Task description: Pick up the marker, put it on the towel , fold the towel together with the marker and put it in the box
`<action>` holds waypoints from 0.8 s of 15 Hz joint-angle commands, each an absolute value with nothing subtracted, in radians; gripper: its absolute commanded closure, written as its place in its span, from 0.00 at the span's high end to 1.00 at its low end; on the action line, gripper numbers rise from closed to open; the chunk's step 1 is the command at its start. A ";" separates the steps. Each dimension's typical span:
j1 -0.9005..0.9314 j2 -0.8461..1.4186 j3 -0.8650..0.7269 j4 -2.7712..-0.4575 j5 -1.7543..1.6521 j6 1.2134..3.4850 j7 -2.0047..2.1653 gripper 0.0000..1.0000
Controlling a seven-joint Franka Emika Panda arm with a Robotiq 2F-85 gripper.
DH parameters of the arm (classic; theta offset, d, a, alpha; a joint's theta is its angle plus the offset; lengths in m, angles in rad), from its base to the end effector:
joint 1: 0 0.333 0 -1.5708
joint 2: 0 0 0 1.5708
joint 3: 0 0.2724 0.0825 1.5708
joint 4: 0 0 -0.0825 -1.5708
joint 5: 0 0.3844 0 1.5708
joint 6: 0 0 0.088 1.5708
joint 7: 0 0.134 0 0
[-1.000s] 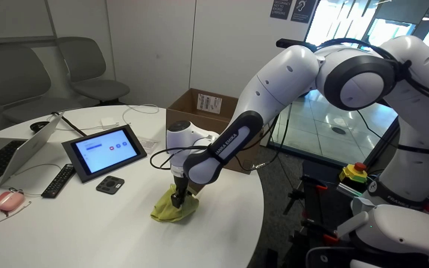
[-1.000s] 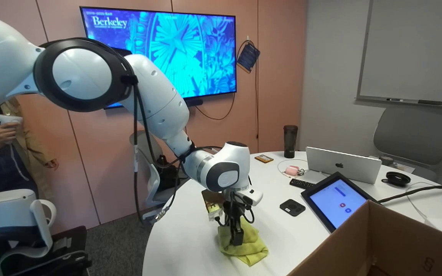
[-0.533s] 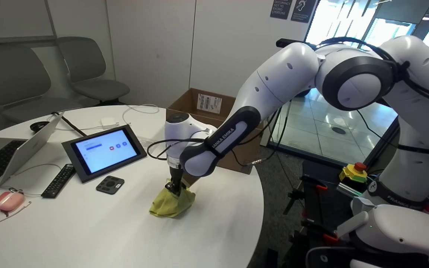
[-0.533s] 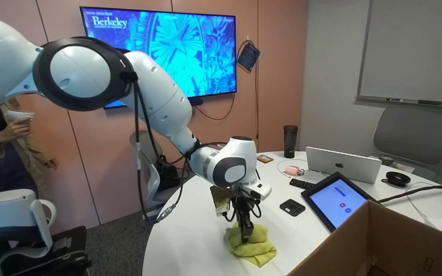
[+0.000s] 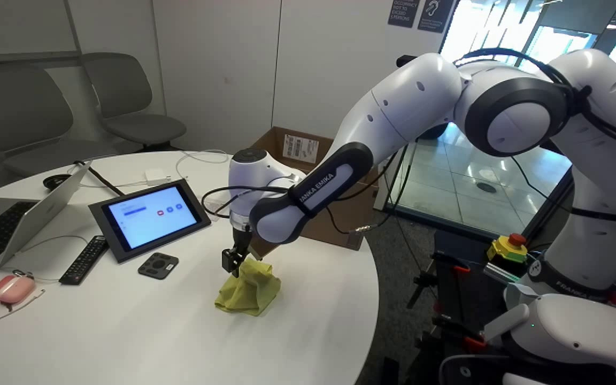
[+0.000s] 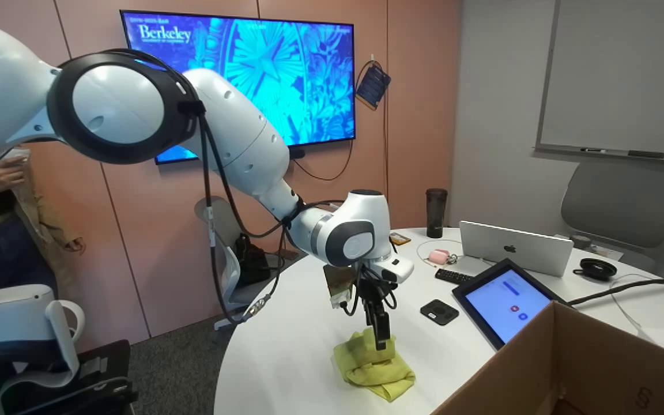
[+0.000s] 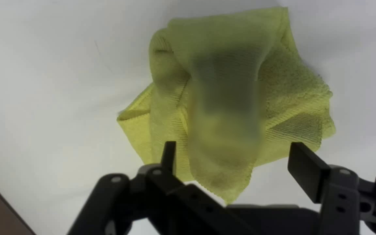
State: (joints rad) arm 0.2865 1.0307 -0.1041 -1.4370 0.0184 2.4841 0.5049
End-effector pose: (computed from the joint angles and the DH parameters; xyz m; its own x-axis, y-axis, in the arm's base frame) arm 0.6595 0.1282 0.0237 0.9585 -0.2799 0.0550 -0.2829 -0.9574 0.0583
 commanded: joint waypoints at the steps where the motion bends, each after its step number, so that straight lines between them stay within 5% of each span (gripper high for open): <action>1: 0.294 0.972 -0.094 -1.505 0.022 2.503 0.510 1.00; 12: 0.330 1.037 -0.093 -1.529 0.011 2.543 0.537 1.00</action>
